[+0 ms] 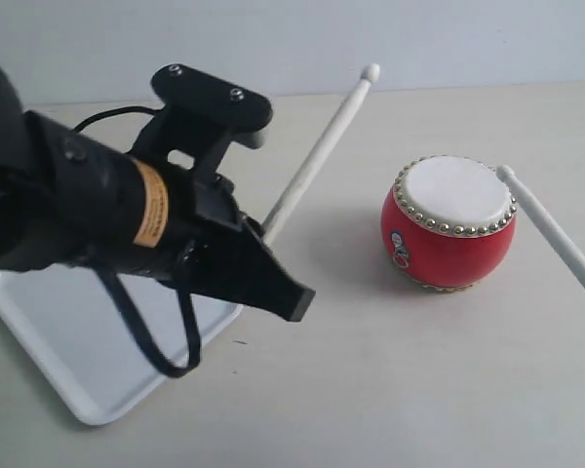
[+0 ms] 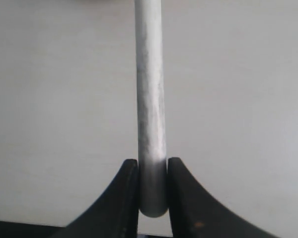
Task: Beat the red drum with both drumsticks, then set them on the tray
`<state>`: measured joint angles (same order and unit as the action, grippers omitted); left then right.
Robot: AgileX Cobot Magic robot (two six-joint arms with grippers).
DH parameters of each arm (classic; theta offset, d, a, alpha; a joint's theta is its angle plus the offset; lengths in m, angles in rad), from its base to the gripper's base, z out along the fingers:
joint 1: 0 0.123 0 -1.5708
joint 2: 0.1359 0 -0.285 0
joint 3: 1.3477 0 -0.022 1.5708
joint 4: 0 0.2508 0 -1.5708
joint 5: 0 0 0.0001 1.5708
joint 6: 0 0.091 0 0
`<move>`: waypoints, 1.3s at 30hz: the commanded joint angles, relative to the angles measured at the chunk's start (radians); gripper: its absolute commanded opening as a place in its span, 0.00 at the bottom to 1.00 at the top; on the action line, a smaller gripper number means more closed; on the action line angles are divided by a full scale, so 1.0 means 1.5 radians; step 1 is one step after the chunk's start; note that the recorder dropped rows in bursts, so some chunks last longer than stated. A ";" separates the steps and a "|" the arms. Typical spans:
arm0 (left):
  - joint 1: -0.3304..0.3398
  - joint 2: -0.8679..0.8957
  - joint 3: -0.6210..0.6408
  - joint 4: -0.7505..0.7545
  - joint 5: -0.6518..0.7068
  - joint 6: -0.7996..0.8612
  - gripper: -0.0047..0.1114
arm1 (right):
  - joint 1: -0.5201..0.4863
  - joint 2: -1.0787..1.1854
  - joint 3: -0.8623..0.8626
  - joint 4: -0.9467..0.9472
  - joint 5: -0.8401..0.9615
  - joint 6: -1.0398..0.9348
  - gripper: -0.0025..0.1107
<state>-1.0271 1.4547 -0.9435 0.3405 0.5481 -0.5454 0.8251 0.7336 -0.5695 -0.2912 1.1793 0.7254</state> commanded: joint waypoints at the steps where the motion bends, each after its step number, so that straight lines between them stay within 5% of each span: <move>1: 0.005 0.078 -0.102 -0.086 0.034 0.097 0.04 | -0.001 -0.040 -0.004 -0.043 0.028 -0.005 0.02; 7: 0.000 0.150 -0.185 -0.179 0.052 0.166 0.04 | -0.001 -0.078 -0.004 -0.102 0.028 -0.033 0.02; 24: 0.001 0.156 -0.147 -0.178 0.019 0.165 0.04 | -0.001 0.067 -0.004 0.001 -0.117 -0.042 0.02; 39: 0.016 0.156 -0.147 -0.130 0.030 0.174 0.04 | -0.001 0.139 0.009 -0.016 -0.077 -0.022 0.02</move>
<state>-1.0073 1.6909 -1.1653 0.1222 0.5907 -0.2902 0.8251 0.9304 -0.5347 -0.2924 1.0626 0.6801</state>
